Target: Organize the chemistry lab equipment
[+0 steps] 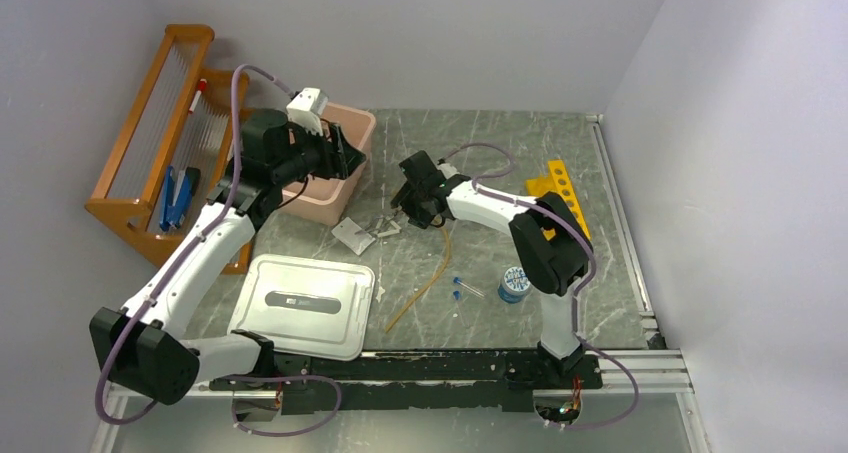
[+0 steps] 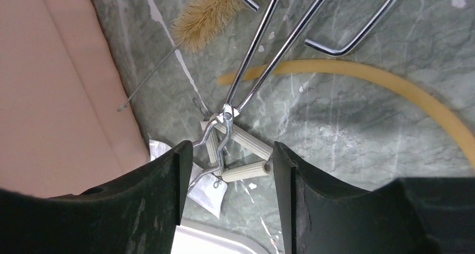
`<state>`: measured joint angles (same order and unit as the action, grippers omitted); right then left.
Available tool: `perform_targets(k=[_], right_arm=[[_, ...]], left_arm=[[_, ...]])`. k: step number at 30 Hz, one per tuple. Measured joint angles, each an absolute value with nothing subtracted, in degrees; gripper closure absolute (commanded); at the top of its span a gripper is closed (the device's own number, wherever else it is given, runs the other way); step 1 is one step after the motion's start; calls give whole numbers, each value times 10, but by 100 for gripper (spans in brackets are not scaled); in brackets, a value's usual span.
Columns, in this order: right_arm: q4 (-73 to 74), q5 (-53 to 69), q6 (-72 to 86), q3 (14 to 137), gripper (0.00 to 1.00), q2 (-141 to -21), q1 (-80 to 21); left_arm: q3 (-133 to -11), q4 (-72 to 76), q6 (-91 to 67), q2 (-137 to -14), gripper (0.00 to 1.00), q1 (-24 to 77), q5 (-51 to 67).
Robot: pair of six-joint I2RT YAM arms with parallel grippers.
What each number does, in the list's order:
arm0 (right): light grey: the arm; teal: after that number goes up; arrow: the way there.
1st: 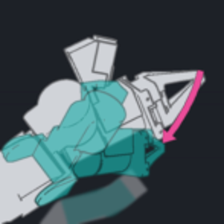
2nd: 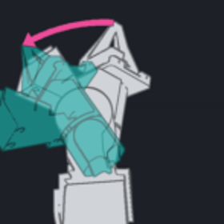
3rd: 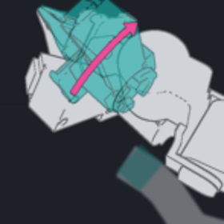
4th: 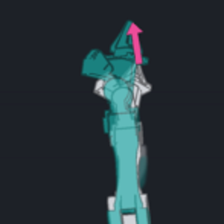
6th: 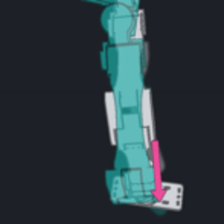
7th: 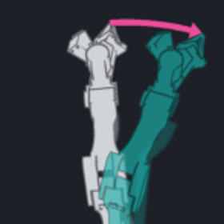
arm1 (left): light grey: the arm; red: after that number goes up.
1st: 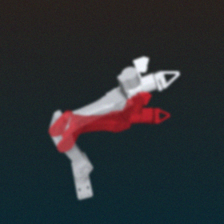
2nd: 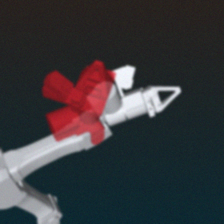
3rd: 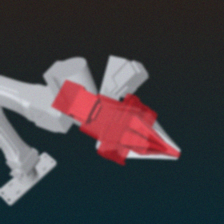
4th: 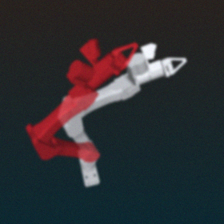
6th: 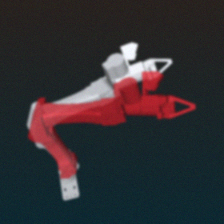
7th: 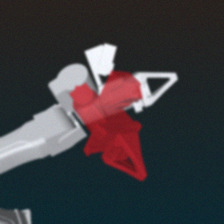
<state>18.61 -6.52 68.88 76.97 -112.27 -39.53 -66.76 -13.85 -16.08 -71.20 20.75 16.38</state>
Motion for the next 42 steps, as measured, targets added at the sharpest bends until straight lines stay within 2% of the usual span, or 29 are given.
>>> perform_targets(k=[8, 18, 19, 24, 27, 34, 42], right_arm=[[213, -120, 762, 783, 46, -1134, -422], [239, -154, 828, 840, 57, -1199, -423], [241, -157, 831, 849, 59, -1206, -423], [245, -163, 844, 864, 85, -1220, -423], [215, -162, 851, 842, 93, -1212, -423], [186, -156, 846, 797, 98, -1176, -420], [142, -155, 800, 760, 100, -1064, -407]], left_arm=[[-661, -140, -140, -673, 36, 229, 118], [-661, -163, -105, -657, 35, 265, 13], [-661, -163, -103, -657, 35, 268, 10], [-661, -163, -98, -657, 33, 272, -4], [-661, -163, -98, -658, 33, 272, -9], [-661, -163, -117, -676, 31, 273, -6], [-661, -161, -168, -715, 18, 273, 36]])
